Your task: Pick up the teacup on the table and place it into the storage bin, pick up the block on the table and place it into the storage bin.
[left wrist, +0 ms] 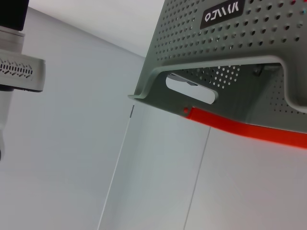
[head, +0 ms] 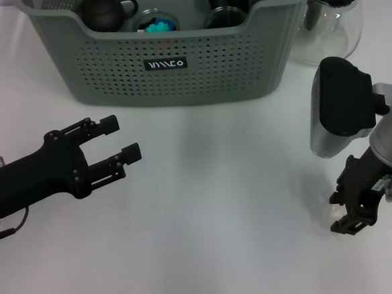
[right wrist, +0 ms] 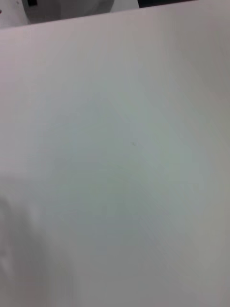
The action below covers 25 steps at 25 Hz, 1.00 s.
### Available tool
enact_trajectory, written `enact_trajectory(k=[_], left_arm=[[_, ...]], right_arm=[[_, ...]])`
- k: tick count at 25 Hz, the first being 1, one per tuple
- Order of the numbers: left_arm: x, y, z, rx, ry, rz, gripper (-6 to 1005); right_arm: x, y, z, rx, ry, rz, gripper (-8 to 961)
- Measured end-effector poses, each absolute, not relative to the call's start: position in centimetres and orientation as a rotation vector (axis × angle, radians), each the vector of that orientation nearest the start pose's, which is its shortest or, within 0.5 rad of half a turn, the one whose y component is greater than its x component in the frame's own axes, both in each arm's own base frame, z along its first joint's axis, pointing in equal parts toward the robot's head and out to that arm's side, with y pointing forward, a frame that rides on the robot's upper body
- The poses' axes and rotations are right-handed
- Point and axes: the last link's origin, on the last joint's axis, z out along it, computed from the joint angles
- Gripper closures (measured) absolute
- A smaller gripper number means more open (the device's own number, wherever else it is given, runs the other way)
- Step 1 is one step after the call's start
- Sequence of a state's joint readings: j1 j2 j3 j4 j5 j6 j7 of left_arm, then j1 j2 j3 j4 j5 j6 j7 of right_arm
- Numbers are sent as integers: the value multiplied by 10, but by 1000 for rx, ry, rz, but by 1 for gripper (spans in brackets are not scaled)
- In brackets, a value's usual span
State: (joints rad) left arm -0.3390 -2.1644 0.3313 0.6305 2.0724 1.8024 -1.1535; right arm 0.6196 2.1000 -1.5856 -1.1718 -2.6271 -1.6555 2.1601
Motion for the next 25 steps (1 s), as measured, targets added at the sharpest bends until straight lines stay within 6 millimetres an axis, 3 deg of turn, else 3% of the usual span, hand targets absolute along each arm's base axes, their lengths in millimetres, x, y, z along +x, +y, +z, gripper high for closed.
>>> enact_trajectory(k=[9,25], left_arm=[[-302,247,1,-2507,-666,-1006,269],[-302,247,1,-2506,-662,-1011,269]], right_arm=[[203,315,-43,-2966,427,-938,549],[199,325,-28,-2930,467,-813,548]])
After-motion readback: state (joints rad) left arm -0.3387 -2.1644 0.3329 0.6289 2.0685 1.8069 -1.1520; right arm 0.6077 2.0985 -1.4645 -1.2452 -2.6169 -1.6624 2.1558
